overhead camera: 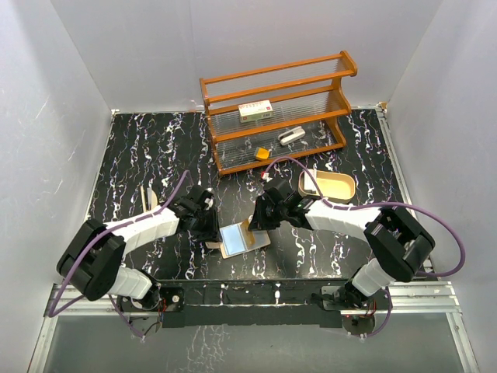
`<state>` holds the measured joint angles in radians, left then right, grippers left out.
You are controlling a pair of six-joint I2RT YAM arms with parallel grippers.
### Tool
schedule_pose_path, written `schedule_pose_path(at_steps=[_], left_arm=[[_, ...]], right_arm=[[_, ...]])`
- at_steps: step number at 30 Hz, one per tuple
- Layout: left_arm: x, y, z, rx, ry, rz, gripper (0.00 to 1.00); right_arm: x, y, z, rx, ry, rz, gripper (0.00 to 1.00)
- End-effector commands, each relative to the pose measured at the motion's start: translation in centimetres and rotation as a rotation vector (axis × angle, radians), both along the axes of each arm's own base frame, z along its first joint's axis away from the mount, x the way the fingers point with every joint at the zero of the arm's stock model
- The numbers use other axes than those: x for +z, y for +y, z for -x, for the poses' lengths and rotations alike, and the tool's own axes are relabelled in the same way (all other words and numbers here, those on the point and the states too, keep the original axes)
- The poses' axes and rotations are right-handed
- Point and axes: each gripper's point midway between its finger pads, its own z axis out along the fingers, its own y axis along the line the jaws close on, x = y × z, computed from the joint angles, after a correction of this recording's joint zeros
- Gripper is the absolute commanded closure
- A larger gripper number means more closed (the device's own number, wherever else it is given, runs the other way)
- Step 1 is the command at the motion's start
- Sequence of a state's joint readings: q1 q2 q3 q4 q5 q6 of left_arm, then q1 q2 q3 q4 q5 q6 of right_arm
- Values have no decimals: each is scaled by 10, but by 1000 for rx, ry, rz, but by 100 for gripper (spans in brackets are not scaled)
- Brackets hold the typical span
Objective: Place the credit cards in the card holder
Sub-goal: Insert the credit card into the card holder.
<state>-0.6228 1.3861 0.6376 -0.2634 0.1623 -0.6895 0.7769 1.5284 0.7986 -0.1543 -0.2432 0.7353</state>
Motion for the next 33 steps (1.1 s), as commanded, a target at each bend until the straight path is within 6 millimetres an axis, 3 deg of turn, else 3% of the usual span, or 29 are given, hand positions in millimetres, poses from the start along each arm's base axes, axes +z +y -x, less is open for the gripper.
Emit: schedule_pose_path(at_steps=[1, 12, 19, 33], left_arm=[[-15, 14, 7, -11, 23, -77, 80], [-24, 22, 7, -28, 38, -141, 100], [-24, 23, 8, -27, 40, -139, 100], [-24, 24, 21, 110, 97, -104, 100]], right_arm=[[31, 18, -11, 14, -67, -111, 100], [13, 12, -15, -4, -48, -81, 100], [-13, 5, -10, -10, -1, -47, 100], [-18, -6, 7, -79, 55, -83, 98]])
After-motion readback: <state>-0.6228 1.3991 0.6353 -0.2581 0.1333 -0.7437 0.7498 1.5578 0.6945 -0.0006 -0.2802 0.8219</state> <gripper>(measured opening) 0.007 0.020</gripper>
